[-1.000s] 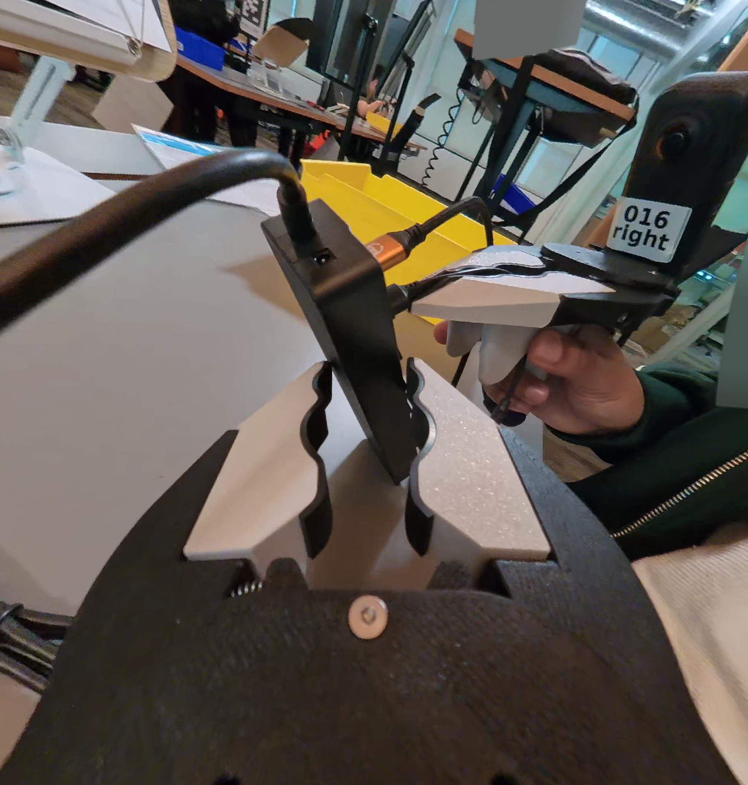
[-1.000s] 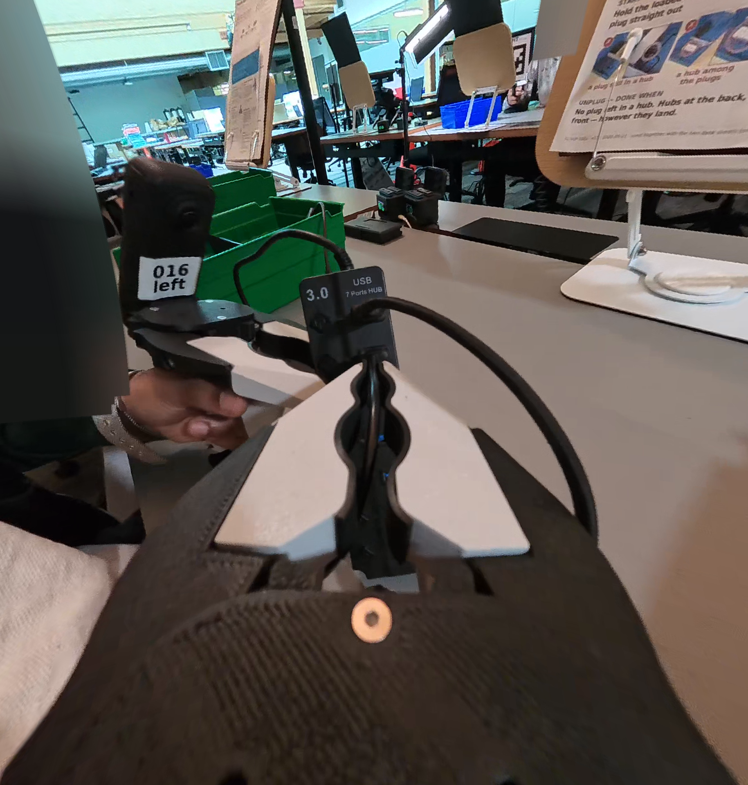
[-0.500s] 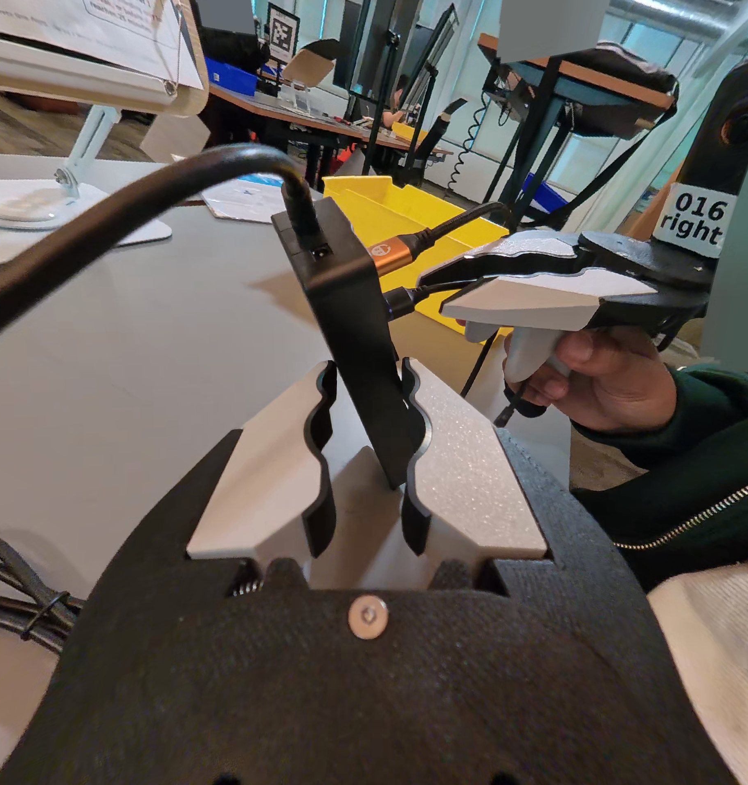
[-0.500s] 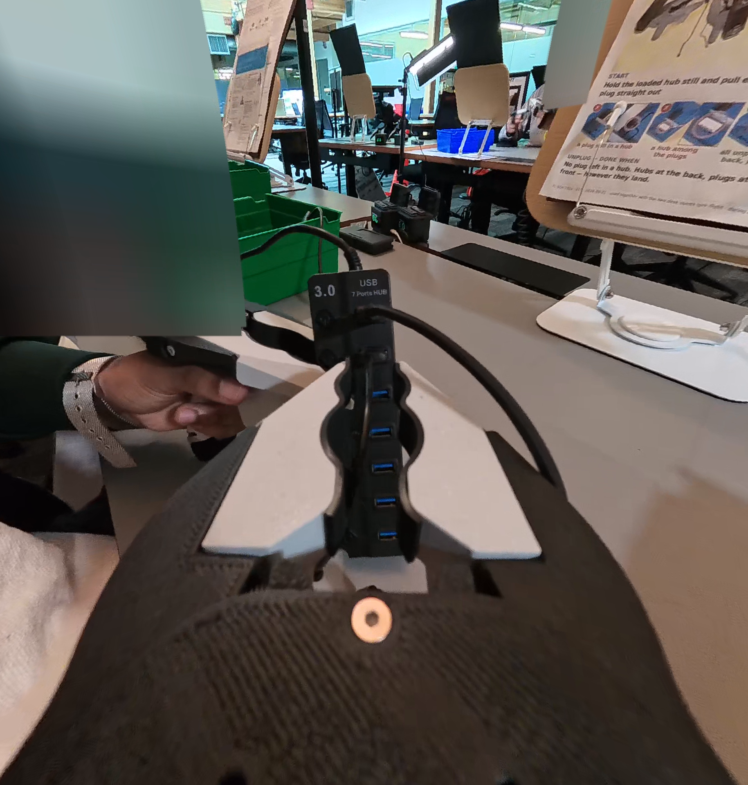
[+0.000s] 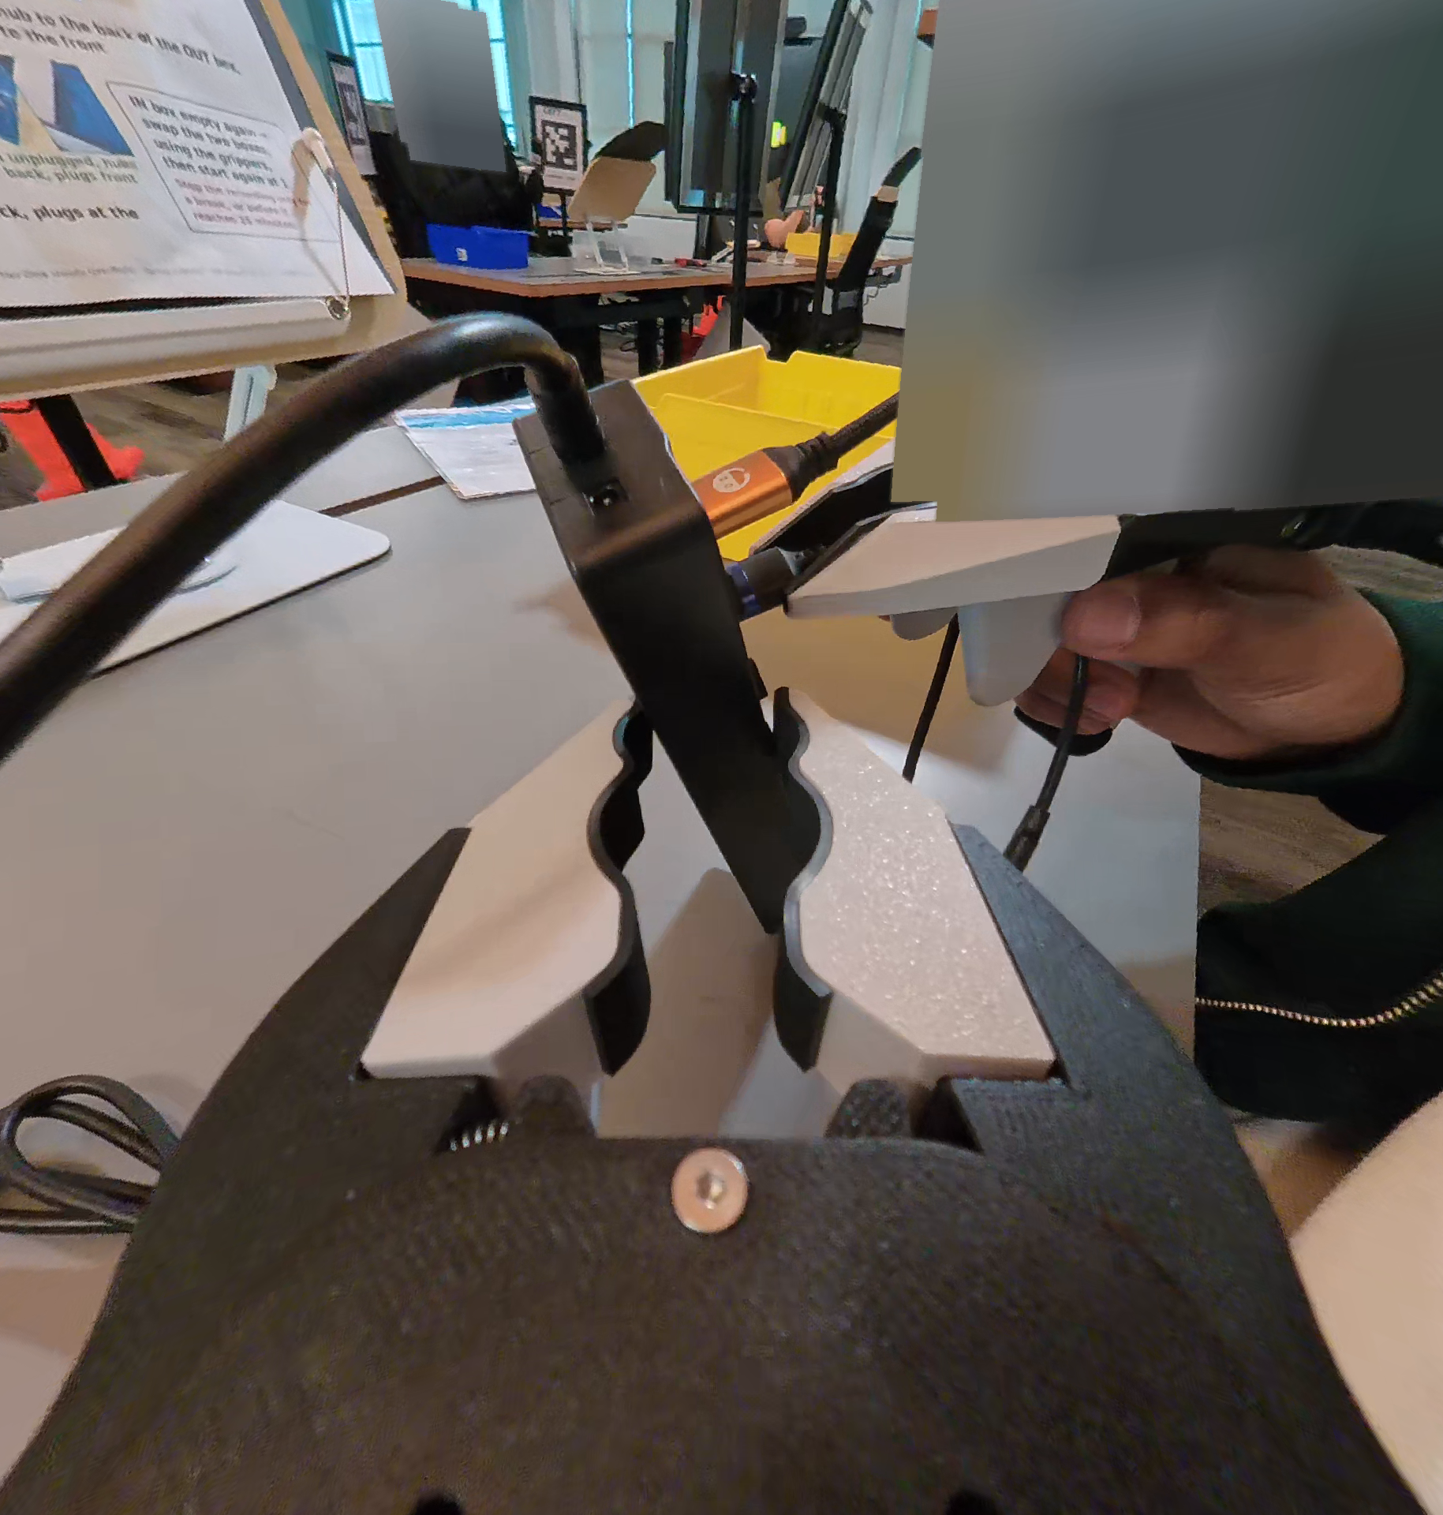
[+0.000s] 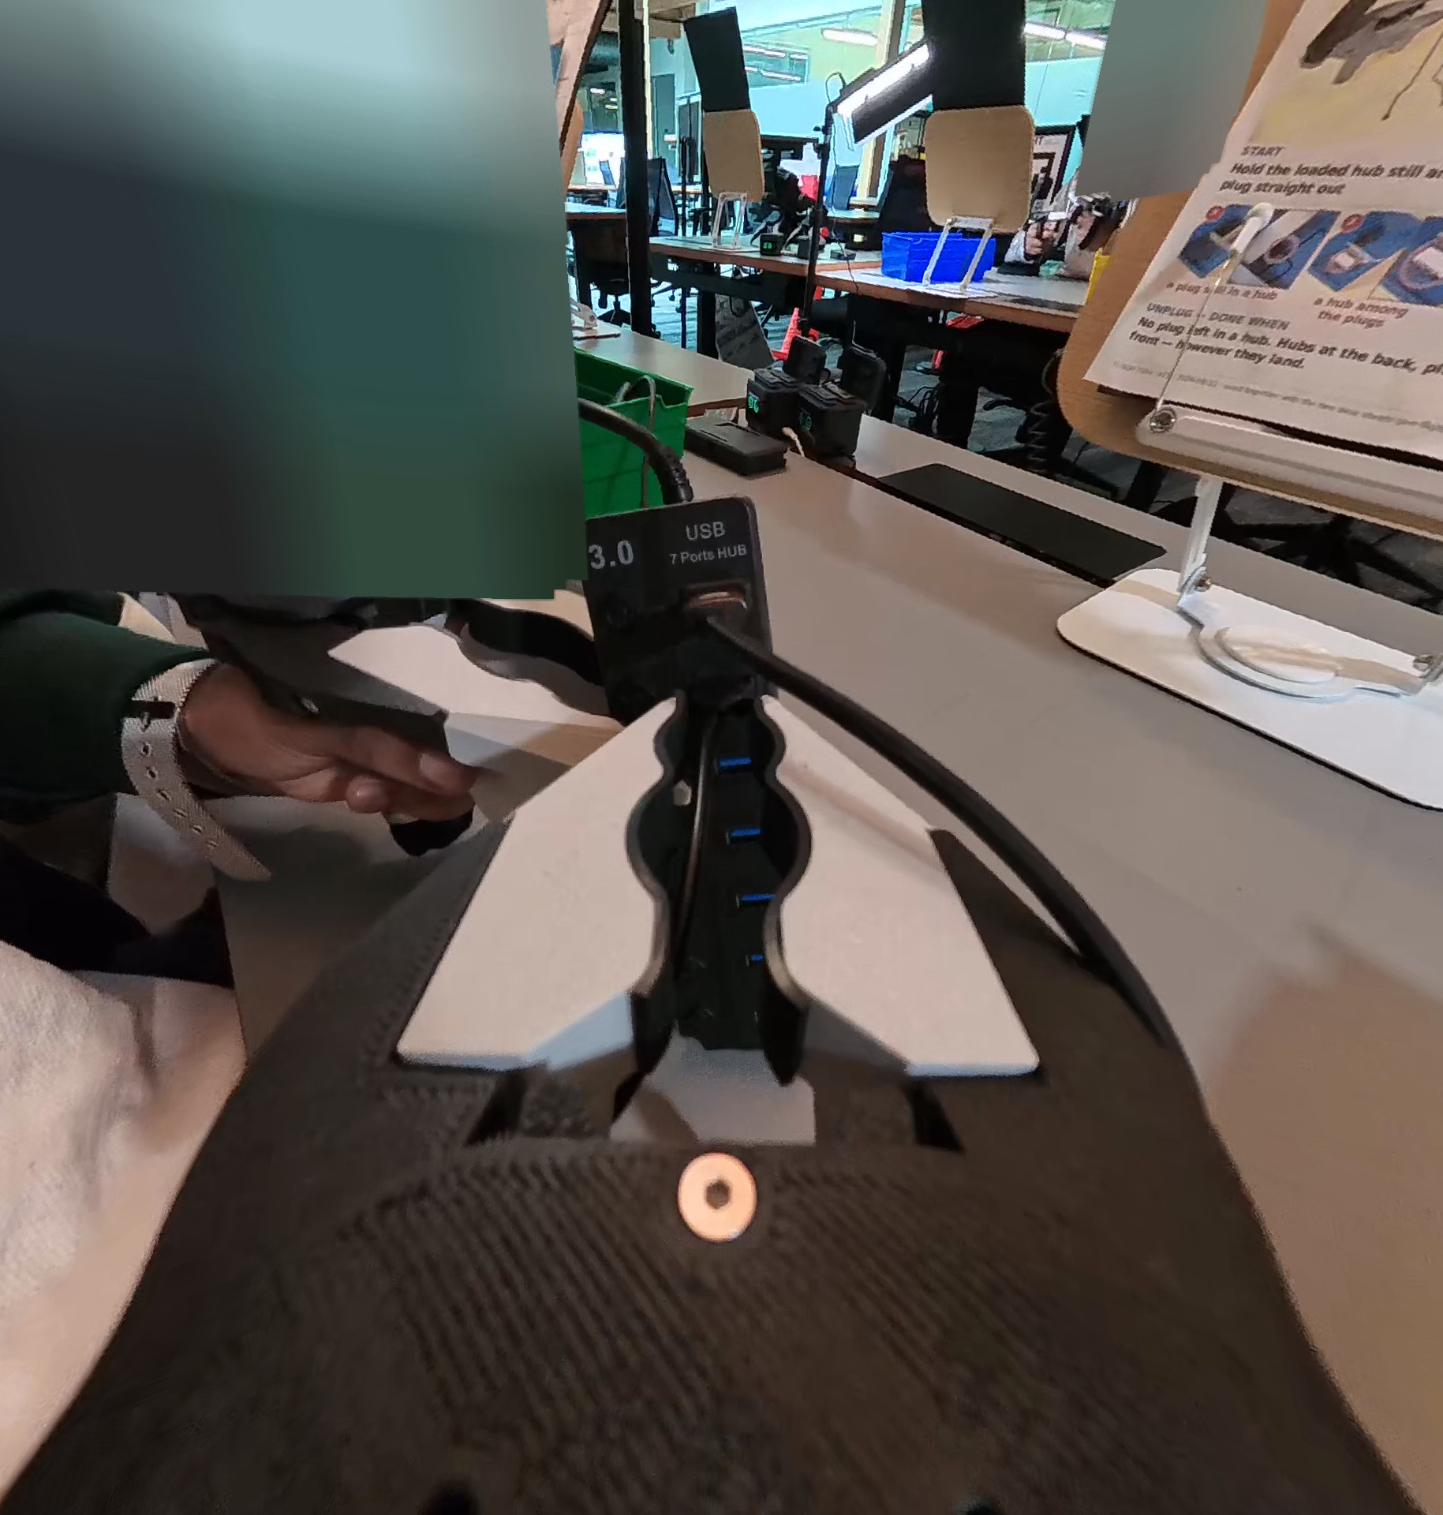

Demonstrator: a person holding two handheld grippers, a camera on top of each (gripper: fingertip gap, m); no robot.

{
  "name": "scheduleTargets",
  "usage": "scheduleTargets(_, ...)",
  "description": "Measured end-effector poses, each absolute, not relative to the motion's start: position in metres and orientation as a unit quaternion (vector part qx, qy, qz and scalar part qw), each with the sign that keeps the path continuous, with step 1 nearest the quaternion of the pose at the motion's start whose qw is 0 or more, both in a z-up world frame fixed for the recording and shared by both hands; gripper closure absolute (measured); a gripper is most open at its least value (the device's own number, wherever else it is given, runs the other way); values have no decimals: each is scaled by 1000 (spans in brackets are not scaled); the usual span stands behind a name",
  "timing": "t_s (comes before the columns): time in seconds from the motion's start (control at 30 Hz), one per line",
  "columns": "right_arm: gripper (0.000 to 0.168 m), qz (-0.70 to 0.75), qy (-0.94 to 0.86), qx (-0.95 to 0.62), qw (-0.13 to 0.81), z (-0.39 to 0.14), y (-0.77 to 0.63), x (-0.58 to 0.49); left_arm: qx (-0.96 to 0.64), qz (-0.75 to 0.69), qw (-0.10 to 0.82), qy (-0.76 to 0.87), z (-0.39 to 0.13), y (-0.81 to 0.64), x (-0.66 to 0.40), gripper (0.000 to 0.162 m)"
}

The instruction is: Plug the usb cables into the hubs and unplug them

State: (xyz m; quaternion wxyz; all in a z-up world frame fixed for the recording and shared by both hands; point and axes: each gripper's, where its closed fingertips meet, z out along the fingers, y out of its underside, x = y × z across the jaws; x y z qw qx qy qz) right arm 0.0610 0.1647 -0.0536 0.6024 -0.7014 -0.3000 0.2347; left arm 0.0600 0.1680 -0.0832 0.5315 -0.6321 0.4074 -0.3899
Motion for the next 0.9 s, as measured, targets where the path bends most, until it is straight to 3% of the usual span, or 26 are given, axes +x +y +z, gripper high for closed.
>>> scheduleTargets(0.4, 154, 214, -304, -717, 590, -55, 165, 61, -640, -382, 527, 409, -83, 168, 60, 136)
scheduleTargets(0.7, 155, 308, -247, -702, 593, -46, 166, 66, -615, -434, 522, 401, -80, 161, 63, 129)
scheduleTargets(0.9, 155, 338, -235, -682, 604, -33, 162, 70, -583, -476, 510, 418, -80, 151, 66, 98)
